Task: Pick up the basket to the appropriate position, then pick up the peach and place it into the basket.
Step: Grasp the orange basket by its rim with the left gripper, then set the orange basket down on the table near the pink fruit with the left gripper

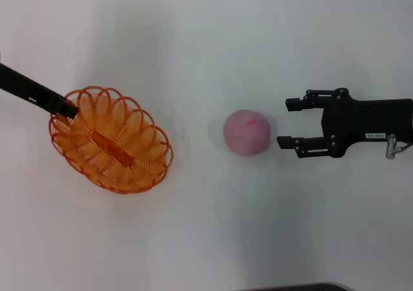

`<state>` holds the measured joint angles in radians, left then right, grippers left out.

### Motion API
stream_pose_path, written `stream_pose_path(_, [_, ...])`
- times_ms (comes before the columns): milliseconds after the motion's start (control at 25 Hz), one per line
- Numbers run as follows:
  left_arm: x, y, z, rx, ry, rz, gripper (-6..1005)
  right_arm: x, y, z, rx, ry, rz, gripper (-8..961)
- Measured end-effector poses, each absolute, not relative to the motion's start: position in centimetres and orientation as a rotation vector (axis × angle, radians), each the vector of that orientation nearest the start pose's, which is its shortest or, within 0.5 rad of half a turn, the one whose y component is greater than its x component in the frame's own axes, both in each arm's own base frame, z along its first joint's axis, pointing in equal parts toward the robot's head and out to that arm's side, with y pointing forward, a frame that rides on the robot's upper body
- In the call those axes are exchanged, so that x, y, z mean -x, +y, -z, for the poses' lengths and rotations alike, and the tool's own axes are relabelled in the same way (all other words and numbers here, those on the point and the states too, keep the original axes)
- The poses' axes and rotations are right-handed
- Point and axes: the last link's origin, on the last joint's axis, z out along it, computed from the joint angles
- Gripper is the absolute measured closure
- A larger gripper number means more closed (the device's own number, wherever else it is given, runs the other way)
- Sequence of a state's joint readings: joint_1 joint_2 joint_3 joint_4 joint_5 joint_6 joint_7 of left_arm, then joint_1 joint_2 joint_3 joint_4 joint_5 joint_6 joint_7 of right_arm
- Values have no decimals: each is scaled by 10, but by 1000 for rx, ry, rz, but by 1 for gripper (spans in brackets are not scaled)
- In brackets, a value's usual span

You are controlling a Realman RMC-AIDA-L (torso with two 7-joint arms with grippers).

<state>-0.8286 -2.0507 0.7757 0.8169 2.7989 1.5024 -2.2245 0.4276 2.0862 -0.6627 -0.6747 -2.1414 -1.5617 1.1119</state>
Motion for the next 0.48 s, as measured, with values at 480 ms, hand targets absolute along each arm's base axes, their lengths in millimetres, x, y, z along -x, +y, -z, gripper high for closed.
stream_pose_path(480, [274, 380, -43, 2468, -1593, -132, 928, -298, 294, 5, 2784, 381, -533, 156])
